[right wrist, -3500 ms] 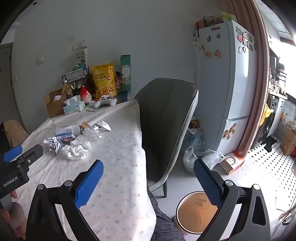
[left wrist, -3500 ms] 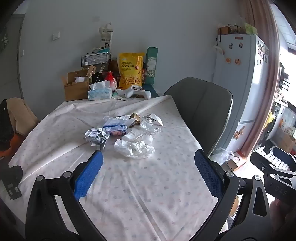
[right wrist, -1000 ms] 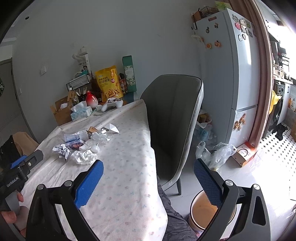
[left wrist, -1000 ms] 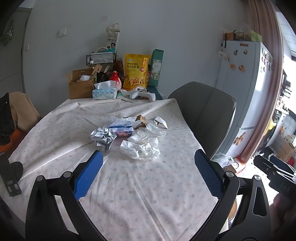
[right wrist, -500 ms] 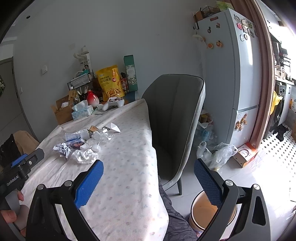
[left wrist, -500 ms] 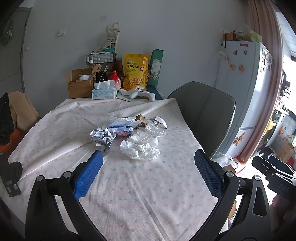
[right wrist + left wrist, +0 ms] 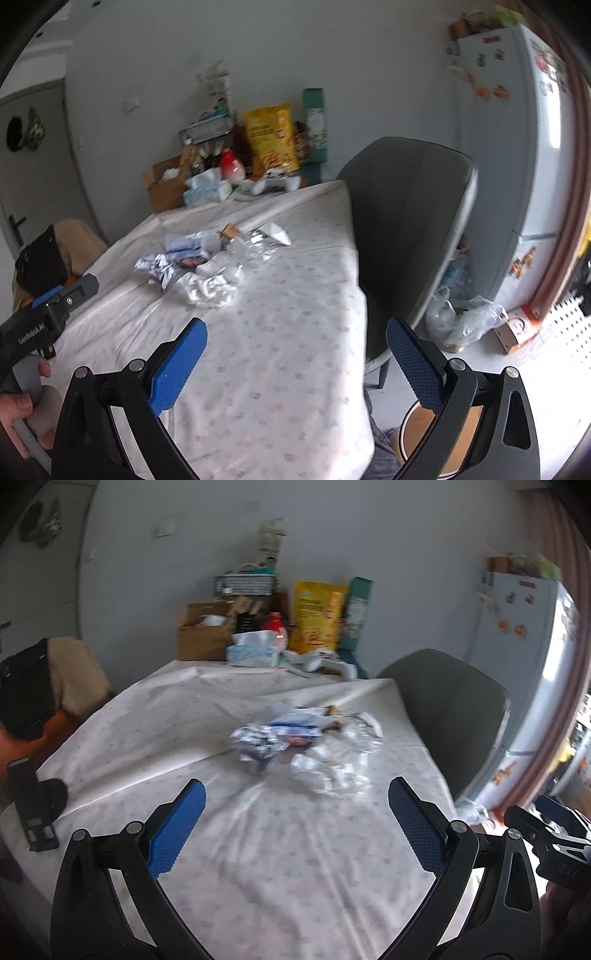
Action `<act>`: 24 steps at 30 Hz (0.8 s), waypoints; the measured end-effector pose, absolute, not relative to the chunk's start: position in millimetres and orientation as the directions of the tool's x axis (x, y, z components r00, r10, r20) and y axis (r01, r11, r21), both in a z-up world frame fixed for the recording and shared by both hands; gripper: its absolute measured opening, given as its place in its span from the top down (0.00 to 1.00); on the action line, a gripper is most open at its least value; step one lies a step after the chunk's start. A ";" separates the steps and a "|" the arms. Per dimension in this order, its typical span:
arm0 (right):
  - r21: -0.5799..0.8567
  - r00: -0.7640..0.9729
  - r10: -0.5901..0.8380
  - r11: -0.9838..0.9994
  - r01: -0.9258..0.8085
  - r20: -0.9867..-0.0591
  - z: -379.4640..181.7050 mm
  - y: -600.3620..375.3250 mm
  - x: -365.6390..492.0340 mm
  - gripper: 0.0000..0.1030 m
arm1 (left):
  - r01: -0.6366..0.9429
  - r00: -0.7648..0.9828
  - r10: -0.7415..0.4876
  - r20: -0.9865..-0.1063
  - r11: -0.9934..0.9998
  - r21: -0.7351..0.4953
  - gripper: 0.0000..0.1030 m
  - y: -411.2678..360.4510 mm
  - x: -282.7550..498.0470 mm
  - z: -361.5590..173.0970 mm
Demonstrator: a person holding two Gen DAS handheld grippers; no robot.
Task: Collect trash
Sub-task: 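Reach both tools toward the trash and close each on crumpled paper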
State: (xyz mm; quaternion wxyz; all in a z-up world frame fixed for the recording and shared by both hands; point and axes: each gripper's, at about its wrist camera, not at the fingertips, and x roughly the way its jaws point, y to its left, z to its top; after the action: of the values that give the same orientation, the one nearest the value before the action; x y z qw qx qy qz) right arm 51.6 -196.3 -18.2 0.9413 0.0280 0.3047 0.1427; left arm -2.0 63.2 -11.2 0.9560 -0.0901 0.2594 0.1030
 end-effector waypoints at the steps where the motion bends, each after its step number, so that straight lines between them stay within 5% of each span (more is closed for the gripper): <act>1: 0.133 0.768 0.294 0.955 -0.267 -0.569 -18.6 -191.0 55.0 0.08 | -0.259 0.841 0.162 -0.517 0.958 -0.121 0.04 69.5 -1.7 -12.4; 24: 0.093 0.658 0.372 0.904 -0.418 -0.655 -51.2 -102.4 138.5 0.24 | -0.429 0.769 0.250 -0.588 0.885 -0.183 0.10 145.6 46.2 -39.0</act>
State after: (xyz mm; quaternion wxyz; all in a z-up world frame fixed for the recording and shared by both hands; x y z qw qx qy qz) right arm 138.5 -102.4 -51.2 0.9098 -0.0328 0.3521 0.2171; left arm 46.2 145.6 -39.0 0.9275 -0.1554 0.2866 0.1830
